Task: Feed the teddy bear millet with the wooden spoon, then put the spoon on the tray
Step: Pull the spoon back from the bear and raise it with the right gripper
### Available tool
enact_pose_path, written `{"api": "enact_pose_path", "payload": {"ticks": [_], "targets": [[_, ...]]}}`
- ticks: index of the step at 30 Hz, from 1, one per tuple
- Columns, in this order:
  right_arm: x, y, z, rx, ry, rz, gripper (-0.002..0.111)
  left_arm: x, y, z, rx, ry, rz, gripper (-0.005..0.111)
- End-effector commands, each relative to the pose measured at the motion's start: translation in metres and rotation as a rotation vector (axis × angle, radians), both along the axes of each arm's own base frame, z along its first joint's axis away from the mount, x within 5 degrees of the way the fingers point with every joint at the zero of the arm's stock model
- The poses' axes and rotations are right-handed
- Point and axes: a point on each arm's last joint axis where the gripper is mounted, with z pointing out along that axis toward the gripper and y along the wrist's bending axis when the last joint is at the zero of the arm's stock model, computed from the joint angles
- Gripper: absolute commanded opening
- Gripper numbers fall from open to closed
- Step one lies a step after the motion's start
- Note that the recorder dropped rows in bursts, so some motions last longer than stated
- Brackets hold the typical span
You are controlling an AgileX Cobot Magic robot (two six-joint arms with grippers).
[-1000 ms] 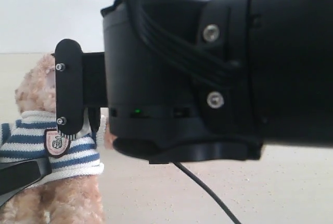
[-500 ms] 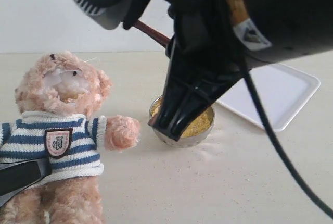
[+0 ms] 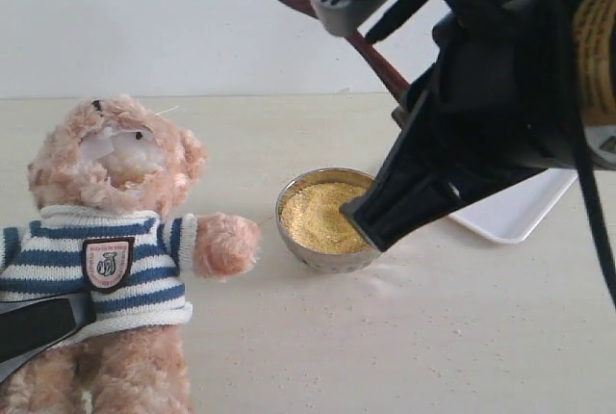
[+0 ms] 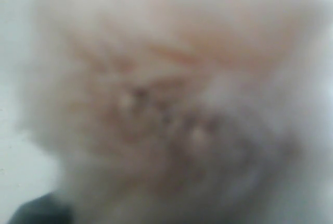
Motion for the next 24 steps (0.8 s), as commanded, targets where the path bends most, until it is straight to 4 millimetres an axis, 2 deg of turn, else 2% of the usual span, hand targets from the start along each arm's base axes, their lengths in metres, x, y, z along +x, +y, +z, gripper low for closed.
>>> {"api": "enact_pose_path", "payload": {"ticks": [1,5,11,14,18,24], "targets": [[0.007,-0.015,0.01,0.072,-0.026,-0.064,0.0,0.0,-0.001,0.001,-0.023,-0.014,0.004,0.005],[0.017,-0.024,0.004,0.01,0.017,-0.075,0.0,0.0,-0.001,0.001,-0.023,-0.014,0.004,0.005],[0.033,-0.037,-0.033,0.03,0.132,-0.068,0.0,0.0,-0.001,0.001,-0.023,-0.014,0.004,0.005],[0.038,-0.041,-0.045,0.043,0.177,-0.042,0.0,-0.001,-0.001,0.002,-0.024,-0.015,0.002,0.005],[0.044,-0.044,-0.047,0.053,0.2,0.03,0.0,-0.001,-0.001,0.002,-0.024,-0.015,0.002,0.005],[0.053,-0.051,-0.046,0.115,0.215,0.016,0.0,-0.001,-0.001,0.002,-0.024,-0.015,0.002,0.005]]}}
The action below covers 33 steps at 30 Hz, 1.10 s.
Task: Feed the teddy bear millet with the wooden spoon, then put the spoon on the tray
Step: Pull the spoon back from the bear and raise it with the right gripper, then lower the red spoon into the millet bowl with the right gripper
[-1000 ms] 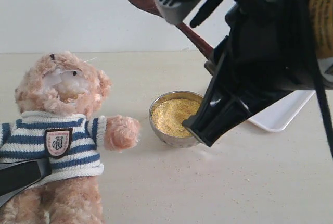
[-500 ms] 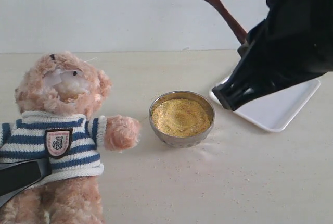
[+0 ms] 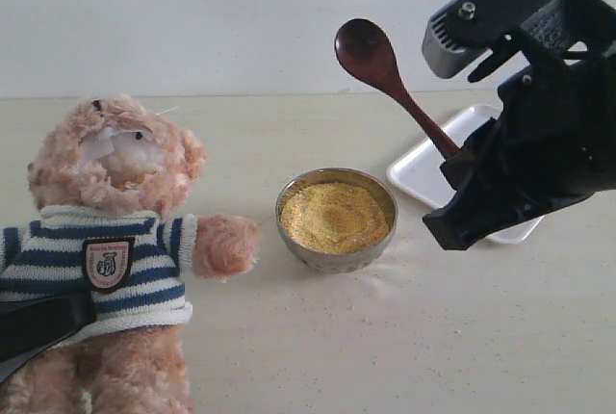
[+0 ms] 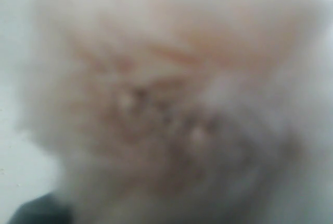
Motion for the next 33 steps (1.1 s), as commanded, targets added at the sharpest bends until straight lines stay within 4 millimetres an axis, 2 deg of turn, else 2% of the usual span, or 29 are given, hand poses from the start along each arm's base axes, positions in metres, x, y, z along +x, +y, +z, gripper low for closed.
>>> {"api": "enact_pose_path", "payload": {"ticks": [1,9,12,18,25,27,30,33], "targets": [[0.006,-0.007,0.003,0.046,-0.009,0.0,0.0,-0.001,-0.001,0.002,-0.024,-0.015,0.002,0.005],[0.012,-0.013,0.002,0.069,-0.002,0.016,0.0,-0.001,-0.001,0.002,-0.024,-0.015,0.002,0.005],[0.009,-0.01,-0.008,0.109,0.01,0.042,0.0,-0.001,-0.001,0.002,-0.024,-0.015,0.002,0.005],[-0.002,-0.012,-0.042,0.129,0.035,0.082,0.0,-0.001,-0.001,0.002,-0.024,-0.015,0.002,0.005],[0.0,-0.012,-0.048,0.161,-0.015,0.103,0.0,-0.001,-0.001,0.002,-0.024,-0.015,0.002,0.005],[0.005,-0.017,-0.051,0.126,-0.011,0.075,0.0,-0.001,-0.001,0.002,-0.024,-0.015,0.002,0.005],[0.014,-0.032,-0.057,-0.022,0.035,-0.001,0.0,-0.001,-0.001,0.002,-0.024,-0.015,0.002,0.005],[0.016,-0.035,-0.05,-0.074,0.041,-0.019,0.0,-0.001,-0.001,0.002,-0.024,-0.015,0.002,0.005]]}}
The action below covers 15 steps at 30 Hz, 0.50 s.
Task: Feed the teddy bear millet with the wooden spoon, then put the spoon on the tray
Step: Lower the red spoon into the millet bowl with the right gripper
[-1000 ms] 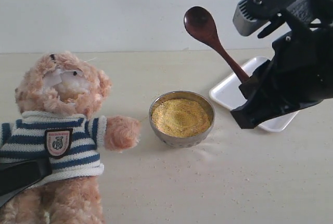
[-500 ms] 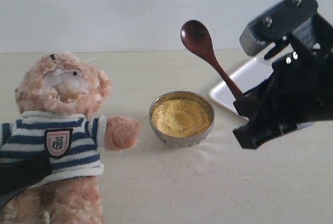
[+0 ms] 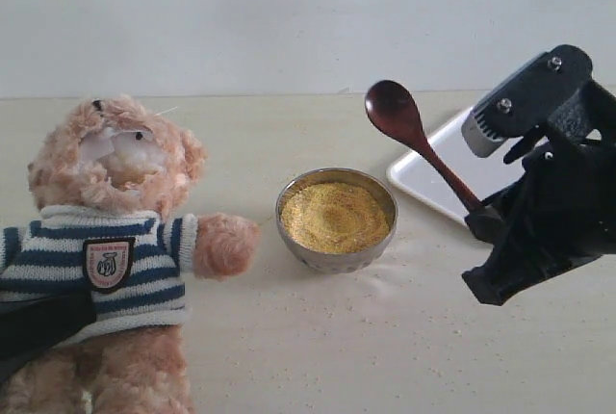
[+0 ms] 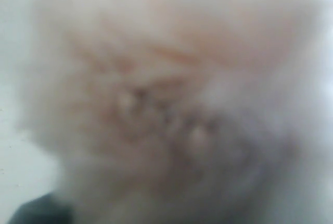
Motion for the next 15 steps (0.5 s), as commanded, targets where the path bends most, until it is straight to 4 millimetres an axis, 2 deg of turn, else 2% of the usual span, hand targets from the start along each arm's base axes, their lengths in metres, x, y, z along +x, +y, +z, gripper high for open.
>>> {"api": "enact_pose_path", "payload": {"ticks": [1,7,12,15], "targets": [[0.006,-0.006,0.011,-0.104,0.009,-0.031,0.0,-0.001,-0.001,0.002,-0.024,-0.015,0.002,0.005],[0.008,0.001,0.023,-0.412,0.02,0.016,0.0,-0.001,-0.001,0.001,-0.023,-0.014,0.004,0.005],[0.019,0.025,0.021,-0.703,0.011,0.058,0.0,-0.001,-0.001,0.001,-0.023,-0.014,0.004,0.005],[0.028,0.042,0.018,-0.786,-0.007,0.072,0.0,-0.001,-0.001,0.001,-0.023,-0.014,0.004,0.005]]}}
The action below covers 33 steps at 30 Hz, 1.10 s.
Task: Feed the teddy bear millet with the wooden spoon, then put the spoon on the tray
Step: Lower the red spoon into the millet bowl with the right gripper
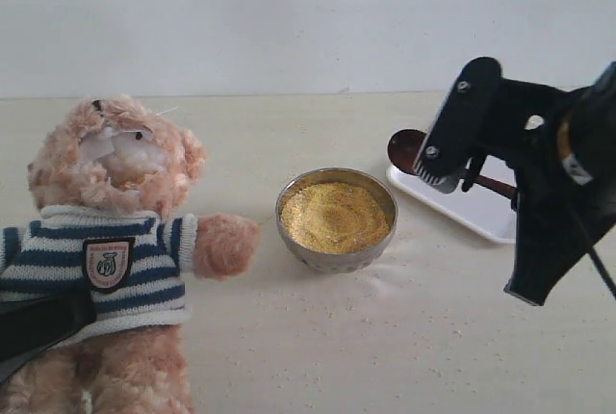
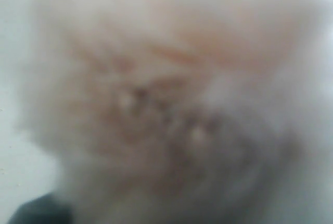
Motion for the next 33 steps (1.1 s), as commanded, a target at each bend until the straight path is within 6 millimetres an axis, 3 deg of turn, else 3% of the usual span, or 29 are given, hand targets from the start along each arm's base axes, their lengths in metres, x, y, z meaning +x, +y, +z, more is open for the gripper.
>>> {"api": "enact_pose_path", "payload": {"ticks": [1,7,13,33], "targets": [[0.014,0.026,-0.002,-0.15,-0.036,0.033,0.0,-0.001,-0.001,0.001,-0.023,-0.014,0.004,0.005],[0.032,0.054,-0.014,-0.258,-0.043,0.095,0.0,-0.001,-0.001,0.002,-0.024,-0.015,0.003,0.005],[0.041,0.071,-0.027,-0.348,-0.016,0.128,0.0,-0.001,-0.001,0.002,-0.024,-0.015,0.003,0.005],[0.063,0.088,-0.063,-0.53,-0.034,0.187,0.0,0.0,-0.001,0.001,-0.022,-0.014,0.004,0.005]]}}
